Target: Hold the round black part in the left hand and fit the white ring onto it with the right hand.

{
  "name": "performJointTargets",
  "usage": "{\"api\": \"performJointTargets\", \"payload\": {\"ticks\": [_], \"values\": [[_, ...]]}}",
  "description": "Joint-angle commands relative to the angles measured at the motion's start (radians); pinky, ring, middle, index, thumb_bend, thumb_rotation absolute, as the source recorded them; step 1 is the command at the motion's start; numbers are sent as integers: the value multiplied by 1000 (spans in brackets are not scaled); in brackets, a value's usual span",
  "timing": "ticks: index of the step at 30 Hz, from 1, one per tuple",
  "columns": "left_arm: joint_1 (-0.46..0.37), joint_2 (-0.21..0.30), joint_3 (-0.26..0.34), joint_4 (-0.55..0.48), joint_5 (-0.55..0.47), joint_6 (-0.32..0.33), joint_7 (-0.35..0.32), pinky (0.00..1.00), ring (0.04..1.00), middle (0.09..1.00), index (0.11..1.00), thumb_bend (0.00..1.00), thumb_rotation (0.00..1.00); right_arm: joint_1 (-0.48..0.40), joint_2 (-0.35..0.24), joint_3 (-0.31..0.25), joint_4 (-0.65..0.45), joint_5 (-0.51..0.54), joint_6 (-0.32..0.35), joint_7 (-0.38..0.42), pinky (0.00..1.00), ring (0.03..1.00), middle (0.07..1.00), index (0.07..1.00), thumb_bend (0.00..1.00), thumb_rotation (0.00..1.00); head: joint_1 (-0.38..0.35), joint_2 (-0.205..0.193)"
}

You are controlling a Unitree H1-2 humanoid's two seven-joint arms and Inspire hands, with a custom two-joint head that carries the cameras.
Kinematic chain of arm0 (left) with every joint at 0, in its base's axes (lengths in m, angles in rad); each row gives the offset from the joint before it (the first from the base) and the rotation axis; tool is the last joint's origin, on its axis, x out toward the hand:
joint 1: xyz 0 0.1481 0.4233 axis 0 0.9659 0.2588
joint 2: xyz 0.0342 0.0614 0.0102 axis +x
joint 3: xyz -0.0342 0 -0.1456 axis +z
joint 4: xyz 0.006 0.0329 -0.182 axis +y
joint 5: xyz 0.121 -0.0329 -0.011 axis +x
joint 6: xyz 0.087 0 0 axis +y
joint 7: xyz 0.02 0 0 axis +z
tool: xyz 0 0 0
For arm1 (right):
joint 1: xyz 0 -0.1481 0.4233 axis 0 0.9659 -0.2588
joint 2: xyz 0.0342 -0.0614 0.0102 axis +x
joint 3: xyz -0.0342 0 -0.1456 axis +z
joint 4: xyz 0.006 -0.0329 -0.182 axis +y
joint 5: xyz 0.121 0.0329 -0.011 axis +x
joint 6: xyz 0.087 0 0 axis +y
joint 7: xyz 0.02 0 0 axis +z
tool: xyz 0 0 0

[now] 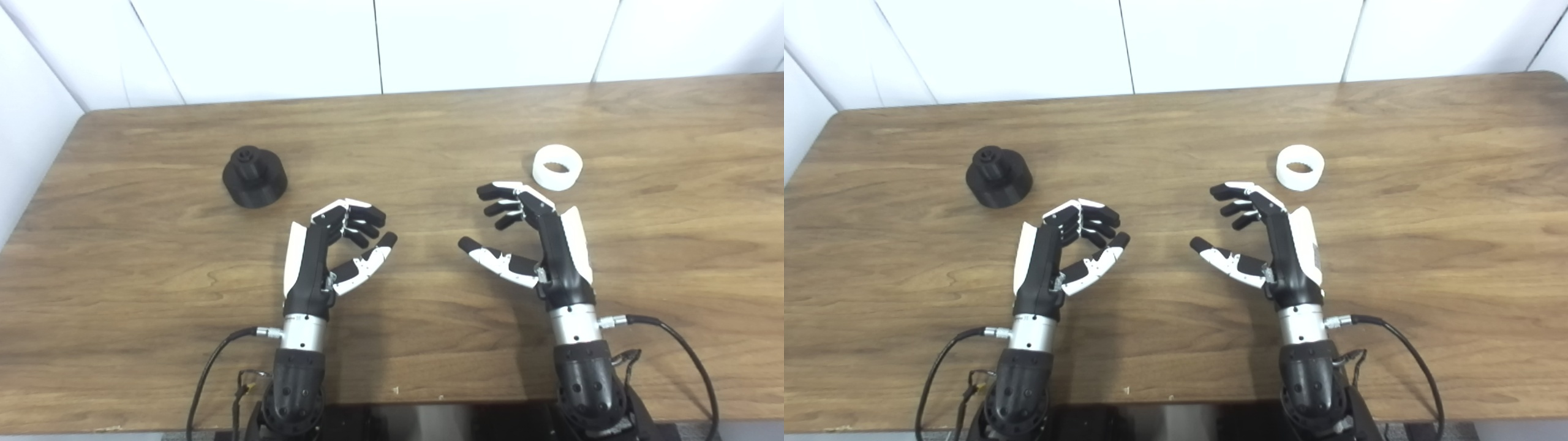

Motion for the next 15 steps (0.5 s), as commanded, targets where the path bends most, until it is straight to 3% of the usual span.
{"api": "performJointTargets", "payload": {"ticks": [1,15], "values": [[-19,-1,-5,-32,13,-19,9,407,503,545,490,499,67,22,85,-5,-14,0,-23,-17,487,601,673,655,640,167,1,0],[-20,-1,-2,-30,9,-22,12,400,496,540,490,499,64,24,87,-4,-18,3,-20,-15,457,590,673,660,640,174,1,2]]}}
